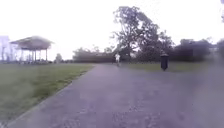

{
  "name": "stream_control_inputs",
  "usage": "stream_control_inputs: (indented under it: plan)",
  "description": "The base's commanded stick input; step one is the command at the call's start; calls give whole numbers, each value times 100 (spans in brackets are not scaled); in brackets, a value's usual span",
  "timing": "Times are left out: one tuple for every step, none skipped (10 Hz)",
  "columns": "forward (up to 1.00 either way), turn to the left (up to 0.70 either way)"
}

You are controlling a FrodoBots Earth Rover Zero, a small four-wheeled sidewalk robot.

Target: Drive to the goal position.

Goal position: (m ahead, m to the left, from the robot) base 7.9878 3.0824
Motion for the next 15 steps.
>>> stream_control_inputs:
  plan:
    - [70,0]
    - [70,0]
    - [70,0]
    - [70,0]
    - [70,0]
    - [70,0]
    - [70,0]
    - [70,0]
    - [70,0]
    - [70,0]
    - [70,0]
    - [70,0]
    - [70,0]
    - [70,0]
    - [70,0]
